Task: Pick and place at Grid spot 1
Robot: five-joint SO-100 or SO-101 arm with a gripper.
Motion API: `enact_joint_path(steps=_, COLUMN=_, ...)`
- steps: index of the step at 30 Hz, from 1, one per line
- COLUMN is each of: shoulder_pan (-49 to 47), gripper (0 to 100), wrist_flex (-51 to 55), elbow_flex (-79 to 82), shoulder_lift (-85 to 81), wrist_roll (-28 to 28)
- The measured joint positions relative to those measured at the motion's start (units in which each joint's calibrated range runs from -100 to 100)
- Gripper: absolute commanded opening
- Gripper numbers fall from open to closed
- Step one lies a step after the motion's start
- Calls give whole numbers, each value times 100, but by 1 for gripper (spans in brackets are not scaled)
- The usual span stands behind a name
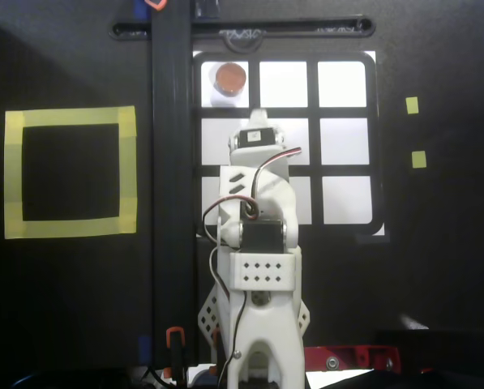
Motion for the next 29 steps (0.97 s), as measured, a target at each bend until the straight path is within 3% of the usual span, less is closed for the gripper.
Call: enact_joint_path(steps=29, shoulder_pan=41, gripper=0, wrist_flex=230, elbow_flex=0, shoulder_lift=9, wrist_roll=-88)
